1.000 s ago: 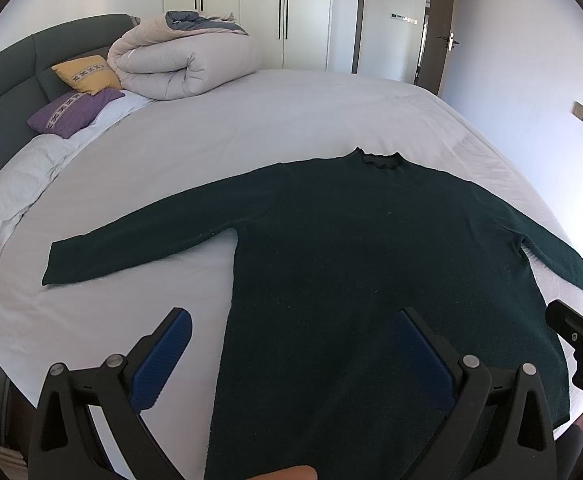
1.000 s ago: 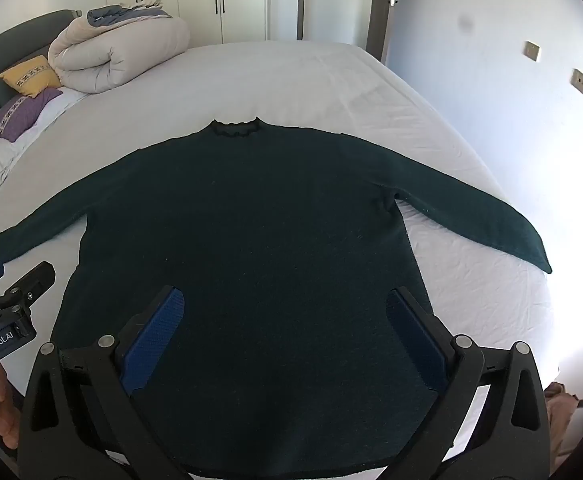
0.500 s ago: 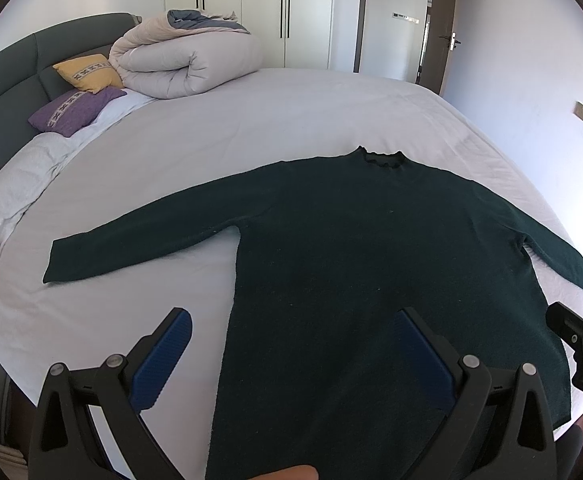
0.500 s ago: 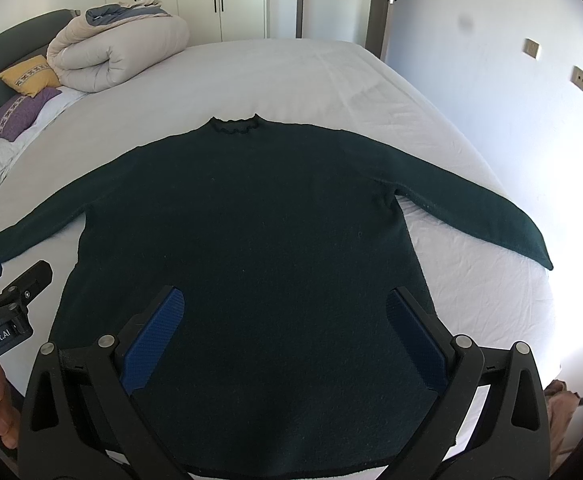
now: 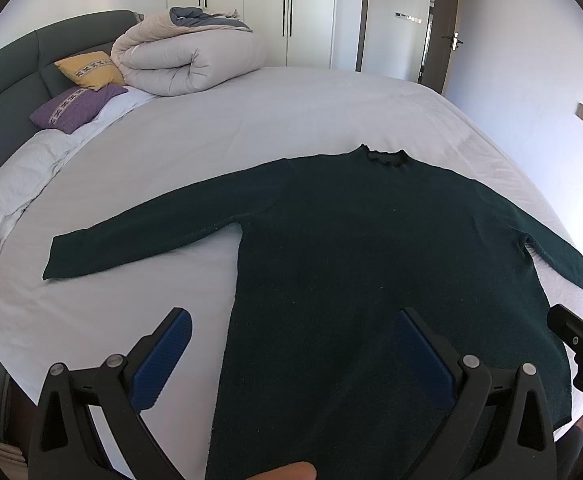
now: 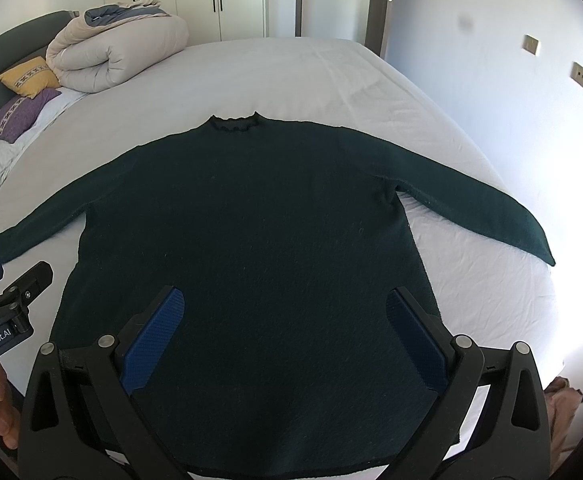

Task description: Fold small clothes

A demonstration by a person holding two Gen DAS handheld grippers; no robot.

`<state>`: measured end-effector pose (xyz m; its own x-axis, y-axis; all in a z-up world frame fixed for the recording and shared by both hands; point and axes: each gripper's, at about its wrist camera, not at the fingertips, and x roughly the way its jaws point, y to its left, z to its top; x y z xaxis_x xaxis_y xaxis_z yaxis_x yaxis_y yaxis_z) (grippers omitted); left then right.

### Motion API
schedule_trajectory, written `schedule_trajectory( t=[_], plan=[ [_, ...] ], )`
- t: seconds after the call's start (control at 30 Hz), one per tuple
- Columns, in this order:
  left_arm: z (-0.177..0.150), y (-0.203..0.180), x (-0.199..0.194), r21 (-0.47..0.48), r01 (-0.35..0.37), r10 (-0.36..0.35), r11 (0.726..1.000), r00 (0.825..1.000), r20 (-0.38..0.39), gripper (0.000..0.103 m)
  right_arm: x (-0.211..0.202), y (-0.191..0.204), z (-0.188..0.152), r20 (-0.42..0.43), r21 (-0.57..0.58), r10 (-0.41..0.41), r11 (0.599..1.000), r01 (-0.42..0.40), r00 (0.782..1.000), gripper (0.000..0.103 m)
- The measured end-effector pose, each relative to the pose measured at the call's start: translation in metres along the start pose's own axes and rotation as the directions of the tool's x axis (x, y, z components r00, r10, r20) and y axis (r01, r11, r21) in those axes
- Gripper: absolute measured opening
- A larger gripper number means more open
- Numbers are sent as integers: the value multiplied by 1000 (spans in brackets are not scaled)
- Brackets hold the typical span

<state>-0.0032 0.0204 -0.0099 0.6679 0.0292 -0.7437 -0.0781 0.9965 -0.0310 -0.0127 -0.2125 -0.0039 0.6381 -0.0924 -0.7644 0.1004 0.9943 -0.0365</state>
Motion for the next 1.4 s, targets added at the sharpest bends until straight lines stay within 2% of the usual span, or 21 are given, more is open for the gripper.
schedule_trajectory(
  t=[1.07,1.23,1.4],
  plan=[
    [-4,5,6,-24,5,-6,1000,1000,-15,103,6,4,-8,-16,6,1,1000,-1,1000,103],
    [-4,12,11,-49,14,-15,999,1000,-17,103,9,9,-6,-23,-2,0,1000,0,1000,103],
    [-3,35,20,-139,64,-69,988,997,-29,103,14,15,-1,-30,-10,4,1000,-5,1000,103]
  ],
)
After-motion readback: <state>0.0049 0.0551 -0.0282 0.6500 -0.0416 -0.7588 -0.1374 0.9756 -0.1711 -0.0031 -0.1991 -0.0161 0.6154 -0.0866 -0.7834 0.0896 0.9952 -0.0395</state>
